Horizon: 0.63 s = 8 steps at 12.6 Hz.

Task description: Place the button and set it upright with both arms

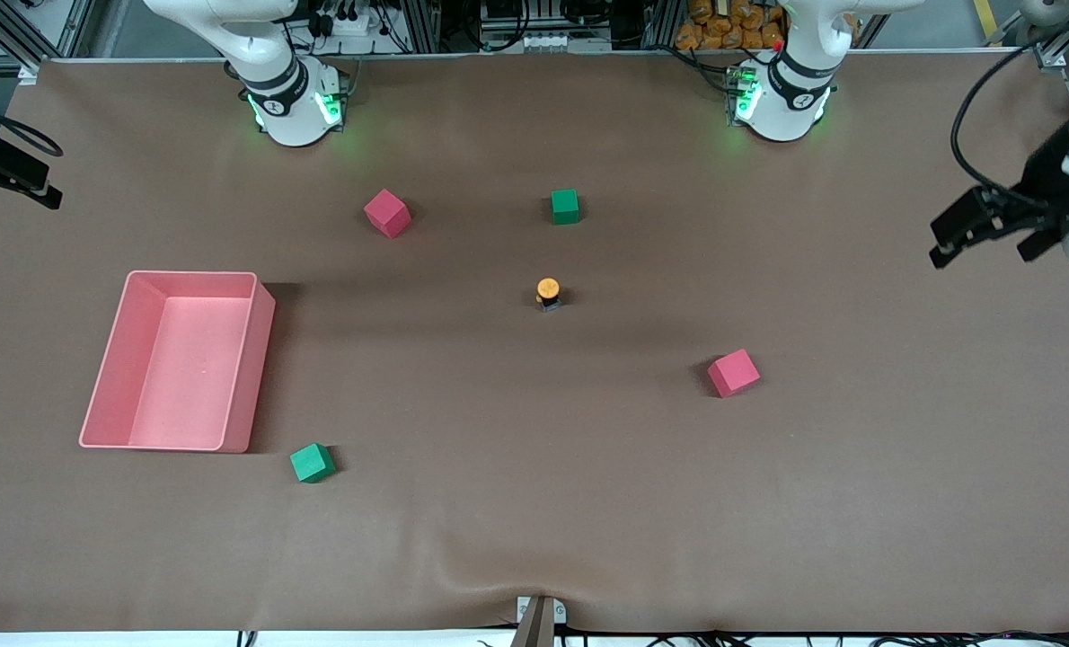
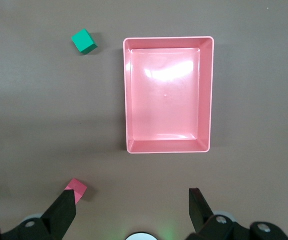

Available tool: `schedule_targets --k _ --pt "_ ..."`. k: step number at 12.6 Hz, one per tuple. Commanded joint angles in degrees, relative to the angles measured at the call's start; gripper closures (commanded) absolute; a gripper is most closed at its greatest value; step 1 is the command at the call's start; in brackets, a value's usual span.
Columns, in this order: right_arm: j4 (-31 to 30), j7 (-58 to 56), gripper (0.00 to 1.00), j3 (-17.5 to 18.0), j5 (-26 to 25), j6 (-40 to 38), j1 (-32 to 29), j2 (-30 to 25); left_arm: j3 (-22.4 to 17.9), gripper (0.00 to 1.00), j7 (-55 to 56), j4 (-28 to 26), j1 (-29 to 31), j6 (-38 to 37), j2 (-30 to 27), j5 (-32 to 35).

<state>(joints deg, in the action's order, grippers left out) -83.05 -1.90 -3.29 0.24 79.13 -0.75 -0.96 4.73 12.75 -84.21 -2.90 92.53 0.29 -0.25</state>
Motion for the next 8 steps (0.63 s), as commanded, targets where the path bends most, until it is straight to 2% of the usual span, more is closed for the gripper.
schedule_targets --k 1,4,6,8 --pt "0.87 -0.65 0.0 0.21 -1.03 -0.82 -0.39 0.26 0.54 0.0 -0.01 -8.33 2.63 2.57 -6.27 -3.35" --pt "1.05 -0.56 0.0 0.3 -0.94 -0.82 -0.92 0.26 0.28 0.0 -2.98 -7.38 4.3 2.57 -5.48 -2.91" --pt "1.4 -0.48 0.0 0.3 -0.51 -0.91 -0.83 0.26 0.19 0.0 -2.47 -1.78 4.3 1.79 -2.07 -2.13" --pt "1.4 -0.47 0.0 0.39 -0.42 -0.91 -0.83 0.26 0.28 0.0 -2.55 -1.31 5.0 0.12 -1.52 -2.38"
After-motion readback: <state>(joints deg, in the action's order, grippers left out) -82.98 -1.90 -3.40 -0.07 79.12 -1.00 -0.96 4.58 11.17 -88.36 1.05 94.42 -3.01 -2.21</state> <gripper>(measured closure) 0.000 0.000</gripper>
